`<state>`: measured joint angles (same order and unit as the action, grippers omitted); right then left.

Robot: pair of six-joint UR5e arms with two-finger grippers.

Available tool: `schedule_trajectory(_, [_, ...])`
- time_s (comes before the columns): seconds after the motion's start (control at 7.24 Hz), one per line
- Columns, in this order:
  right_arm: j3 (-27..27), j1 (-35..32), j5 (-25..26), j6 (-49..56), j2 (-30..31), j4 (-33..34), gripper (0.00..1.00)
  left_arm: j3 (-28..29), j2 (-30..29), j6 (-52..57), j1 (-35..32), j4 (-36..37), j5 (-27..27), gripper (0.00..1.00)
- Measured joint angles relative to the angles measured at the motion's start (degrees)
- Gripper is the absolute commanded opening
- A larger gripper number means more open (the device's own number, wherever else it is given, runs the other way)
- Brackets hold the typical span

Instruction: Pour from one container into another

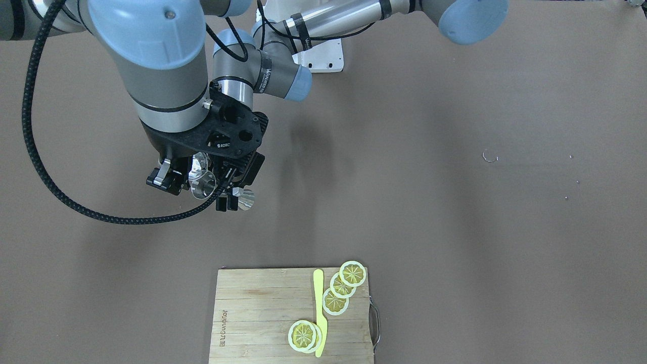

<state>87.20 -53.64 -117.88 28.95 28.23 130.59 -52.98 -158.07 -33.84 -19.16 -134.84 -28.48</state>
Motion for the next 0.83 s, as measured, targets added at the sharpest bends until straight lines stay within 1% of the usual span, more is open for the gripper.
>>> schedule_trajectory(0.83, [-0.6,0.5,2.0,2.5,-0.8,3.4,0.00,0.0,0.0,0.0,0.0,0.0,0.0,0.00])
